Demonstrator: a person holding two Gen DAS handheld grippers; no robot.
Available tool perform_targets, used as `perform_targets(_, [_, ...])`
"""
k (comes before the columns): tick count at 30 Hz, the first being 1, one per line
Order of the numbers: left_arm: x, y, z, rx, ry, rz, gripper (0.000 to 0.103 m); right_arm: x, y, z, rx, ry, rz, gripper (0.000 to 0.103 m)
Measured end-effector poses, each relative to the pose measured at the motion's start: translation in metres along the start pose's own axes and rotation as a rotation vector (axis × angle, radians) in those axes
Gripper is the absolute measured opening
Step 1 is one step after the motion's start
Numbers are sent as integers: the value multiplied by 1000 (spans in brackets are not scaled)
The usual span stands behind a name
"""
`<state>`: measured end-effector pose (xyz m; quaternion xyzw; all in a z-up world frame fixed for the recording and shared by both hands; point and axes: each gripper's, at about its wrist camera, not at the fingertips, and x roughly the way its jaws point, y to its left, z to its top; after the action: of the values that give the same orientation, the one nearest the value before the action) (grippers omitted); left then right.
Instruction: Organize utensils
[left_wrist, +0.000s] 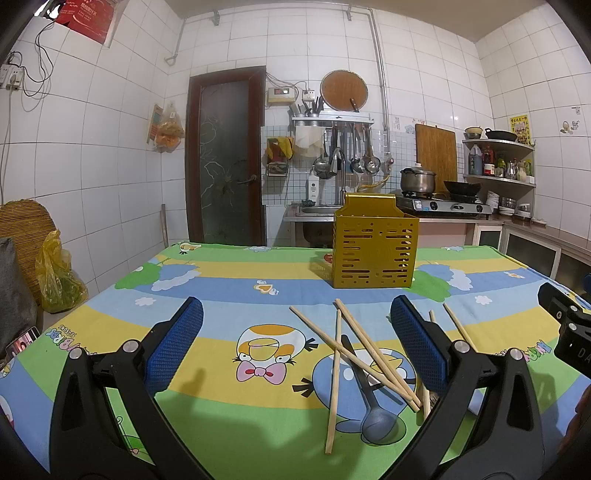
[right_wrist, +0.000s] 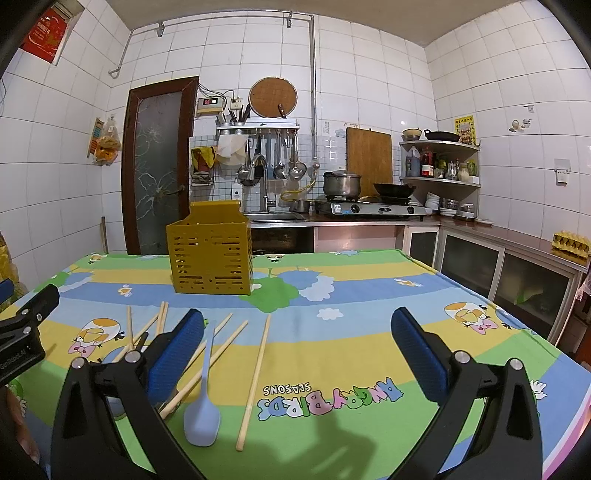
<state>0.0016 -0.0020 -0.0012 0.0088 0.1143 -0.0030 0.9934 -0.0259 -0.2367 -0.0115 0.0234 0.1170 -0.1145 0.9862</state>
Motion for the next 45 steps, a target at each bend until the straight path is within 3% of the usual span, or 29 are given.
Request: perform_targets(45, [3,0,-1,2,10,1,98,4,0,-2,3,23,-23,99])
